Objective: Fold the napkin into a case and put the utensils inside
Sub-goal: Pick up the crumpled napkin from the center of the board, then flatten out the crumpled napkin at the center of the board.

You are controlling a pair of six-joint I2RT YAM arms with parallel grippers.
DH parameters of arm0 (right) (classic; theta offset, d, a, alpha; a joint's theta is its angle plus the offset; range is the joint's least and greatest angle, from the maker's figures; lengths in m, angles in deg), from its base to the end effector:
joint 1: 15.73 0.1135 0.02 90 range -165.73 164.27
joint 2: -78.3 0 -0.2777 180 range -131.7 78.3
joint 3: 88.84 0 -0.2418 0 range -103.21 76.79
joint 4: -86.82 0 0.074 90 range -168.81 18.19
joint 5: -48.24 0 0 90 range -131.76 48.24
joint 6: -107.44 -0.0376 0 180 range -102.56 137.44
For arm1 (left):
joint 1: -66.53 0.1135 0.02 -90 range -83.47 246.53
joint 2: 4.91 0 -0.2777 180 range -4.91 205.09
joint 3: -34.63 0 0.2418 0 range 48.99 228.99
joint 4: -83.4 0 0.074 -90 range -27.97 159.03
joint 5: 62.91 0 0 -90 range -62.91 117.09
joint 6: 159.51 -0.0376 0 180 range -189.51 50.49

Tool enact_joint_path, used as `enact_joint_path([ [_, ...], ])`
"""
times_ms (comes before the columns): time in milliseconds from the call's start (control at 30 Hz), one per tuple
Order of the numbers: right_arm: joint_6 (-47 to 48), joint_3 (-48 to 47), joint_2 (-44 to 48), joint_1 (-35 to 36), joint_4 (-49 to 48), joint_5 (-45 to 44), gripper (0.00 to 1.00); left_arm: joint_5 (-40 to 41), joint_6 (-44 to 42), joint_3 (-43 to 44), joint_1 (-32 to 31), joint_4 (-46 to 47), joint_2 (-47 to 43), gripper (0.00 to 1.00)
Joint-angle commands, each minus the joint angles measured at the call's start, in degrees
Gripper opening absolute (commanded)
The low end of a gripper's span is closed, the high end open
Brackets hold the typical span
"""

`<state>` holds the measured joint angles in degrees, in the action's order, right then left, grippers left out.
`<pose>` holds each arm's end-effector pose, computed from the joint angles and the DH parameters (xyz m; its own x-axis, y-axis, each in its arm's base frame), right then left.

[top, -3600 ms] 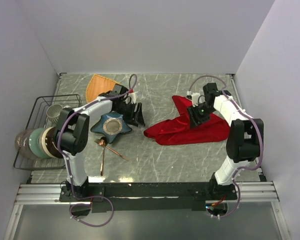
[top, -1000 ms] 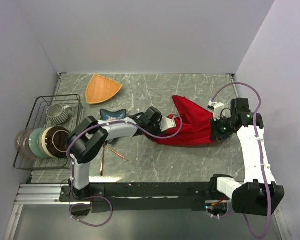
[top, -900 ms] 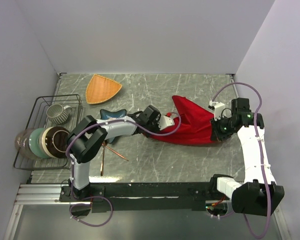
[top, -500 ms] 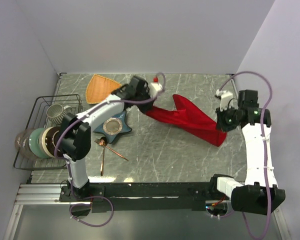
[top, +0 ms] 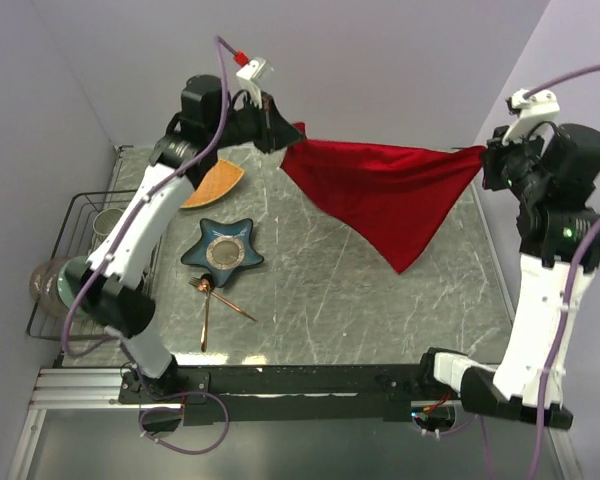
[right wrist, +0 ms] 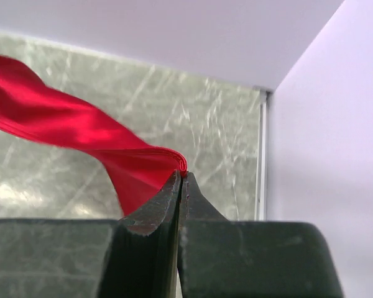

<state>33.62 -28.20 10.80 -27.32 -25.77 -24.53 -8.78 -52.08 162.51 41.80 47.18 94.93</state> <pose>0.1677 -0.0230 0.5308 -0.2278 -0.2250 -0.9474 -0.1574 0.9687 -0.1922 0.3398 -0.1808 0.4859 -0.3826 -0.0910 -0.9194 0.7873 0.4886 -0.3760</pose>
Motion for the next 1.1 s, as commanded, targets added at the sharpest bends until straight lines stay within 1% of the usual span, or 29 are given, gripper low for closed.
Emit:
enact_joint_path([
  [0, -4.6, 0.0, 7.9, -0.4, -4.4, 1.4, 0.0, -6.6, 8.0, -13.7, -2.4, 8.6, -13.7, 0.01],
  [33, -4.7, 0.7, 9.2, -0.4, -4.3, 1.6, 0.0, -6.9, 8.9, -16.9, -2.4, 10.8, -16.4, 0.01],
  [67, -4.8, 1.1, 11.8, -0.4, -4.0, 1.7, 0.0, -7.3, 10.2, -19.9, -2.4, 16.0, -19.2, 0.01],
  [100, -4.8, 1.5, 13.2, -0.4, -3.5, 2.4, 0.0, -7.3, 13.3, -25.7, -2.5, 18.6, -24.4, 0.01],
  [167, -4.9, 1.9, 16.7, -0.4, -3.1, 3.1, 0.0, -5.9, 16.2, -30.5, -2.5, 25.7, -30.9, 0.01],
  [200, -4.8, 1.7, 17.5, -0.4, -2.5, 3.9, 0.0, -5.3, 19.8, -33.9, -2.5, 27.9, -32.6, 0.01],
  [267, -5.1, 0.6, 18.7, -0.4, -2.0, 4.4, 0.0, -3.9, 23.3, -36.2, -2.4, 31.4, -35.0, 0.01],
  [333, -5.7, -0.7, 17.9, -0.4, -1.5, 3.1, 0.0, -2.6, 24.0, -34.7, -2.7, 29.7, -34.7, 0.01],
  [367, -5.8, -0.9, 17.2, -0.4, -1.4, 2.0, 0.0, -0.9, 24.8, -33.7, -2.7, 28.7, -32.7, 0.01],
  [400, -6.1, -0.9, 16.4, -0.4, -1.8, 0.9, 0.0, -0.6, 26.1, -30.1, -2.7, 25.7, -31.1, 0.01],
  [433, -6.2, -0.4, 14.7, -0.4, -2.1, -2.1, 0.0, -0.4, 26.7, -27.9, -2.7, 23.6, -29.3, 0.01],
  [467, -6.2, 0.1, 13.6, -0.4, -2.8, -3.2, 0.0, 0.2, 27.3, -25.5, -2.7, 22.0, -25.2, 0.01],
  [500, -5.4, 0.7, 12.6, -0.4, -3.9, -4.0, 0.0, 1.2, 29.4, -20.7, -2.6, 18.9, -22.9, 0.01],
  [533, -5.2, 2.6, 10.5, -0.4, -4.7, -5.2, 0.0, 1.5, 30.5, -18.8, -2.4, 16.1, -20.8, 0.01],
  [567, -5.1, 3.8, 9.5, -0.4, -5.9, -6.8, 0.0, 1.9, 31.4, -17.2, -2.3, 15.3, -17.0, 0.01],
  [600, -4.3, 5.2, 8.6, -0.4, -8.4, -7.2, 0.0, 3.2, 34.1, -15.1, -1.9, 14.8, -15.3, 0.01],
  [667, -4.0, 9.8, 6.3, -0.4, -11.4, -7.6, 0.0, 3.8, 37.2, -15.1, -1.1, 17.8, -11.4, 0.01],
  [700, -3.3, 11.5, 5.4, -0.4, -14.6, -7.4, 0.0, 5.8, 39.4, -15.1, -0.4, 18.5, -10.2, 0.01],
  [767, -3.7, 15.1, 2.2, -0.4, -18.7, -7.1, 0.0, 6.8, 40.5, -14.5, 0.2, 20.6, -6.1, 0.01],
  [833, -3.8, 17.8, -1.6, -0.4, -21.2, -7.0, 0.0, 8.4, 40.6, -13.6, 0.7, 20.9, -3.1, 0.01],
  [867, -4.3, 18.4, -3.0, -0.4, -23.6, -7.2, 0.0, 8.0, 41.4, -13.5, 1.2, 21.4, -0.1, 0.01],
  [933, -3.9, 19.6, -7.3, -0.4, -25.0, -6.8, 0.0, 8.4, 40.6, -12.9, 1.3, 22.7, 3.2, 0.01],
  [1067, -3.7, 20.6, -14.3, -0.4, -28.5, -5.3, 0.0, 7.9, 39.3, -12.8, 2.0, 24.7, 12.6, 0.01],
])
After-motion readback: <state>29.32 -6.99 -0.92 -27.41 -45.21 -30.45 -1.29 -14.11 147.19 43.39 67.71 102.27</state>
